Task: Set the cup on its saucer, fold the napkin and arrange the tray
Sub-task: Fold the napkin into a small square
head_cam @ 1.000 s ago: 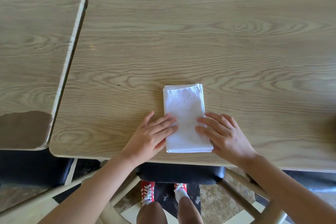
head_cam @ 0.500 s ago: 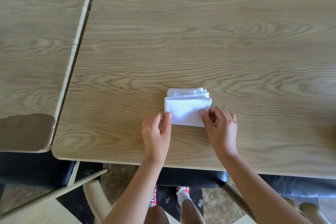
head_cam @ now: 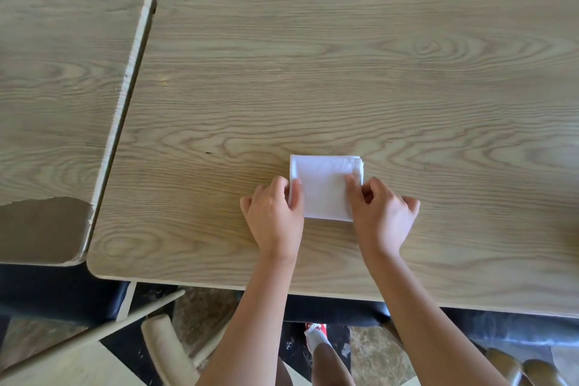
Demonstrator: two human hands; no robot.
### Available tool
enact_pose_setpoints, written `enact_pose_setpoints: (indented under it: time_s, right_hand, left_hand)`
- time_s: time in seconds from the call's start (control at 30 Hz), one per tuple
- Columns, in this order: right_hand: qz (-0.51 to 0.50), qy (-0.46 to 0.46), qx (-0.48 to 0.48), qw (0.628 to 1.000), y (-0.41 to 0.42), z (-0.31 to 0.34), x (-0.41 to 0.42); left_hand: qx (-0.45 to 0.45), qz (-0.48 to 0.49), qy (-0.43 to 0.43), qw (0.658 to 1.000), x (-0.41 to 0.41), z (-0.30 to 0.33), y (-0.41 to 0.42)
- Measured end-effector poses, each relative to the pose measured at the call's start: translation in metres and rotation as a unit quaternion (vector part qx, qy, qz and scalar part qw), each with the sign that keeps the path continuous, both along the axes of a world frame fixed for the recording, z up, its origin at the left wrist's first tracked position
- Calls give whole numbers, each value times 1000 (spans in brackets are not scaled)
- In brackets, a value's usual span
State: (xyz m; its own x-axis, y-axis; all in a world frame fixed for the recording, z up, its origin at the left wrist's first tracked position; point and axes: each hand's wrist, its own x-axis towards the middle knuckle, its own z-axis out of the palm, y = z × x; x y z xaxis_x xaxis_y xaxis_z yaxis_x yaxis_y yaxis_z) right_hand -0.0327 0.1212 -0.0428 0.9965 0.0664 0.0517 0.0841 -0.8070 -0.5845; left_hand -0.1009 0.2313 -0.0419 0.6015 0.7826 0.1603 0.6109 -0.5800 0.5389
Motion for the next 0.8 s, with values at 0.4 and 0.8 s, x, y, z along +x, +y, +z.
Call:
enact_pose_setpoints:
  time_s: [0.4, 0.8]
  right_hand:
    - [208, -119, -133, 962, 11, 1, -2]
    - [336, -38, -176, 924, -4, -5, 20]
  left_hand:
    - [131, -269, 42, 953, 7, -9, 13]
    - [148, -381, 158, 899, 9, -12, 34]
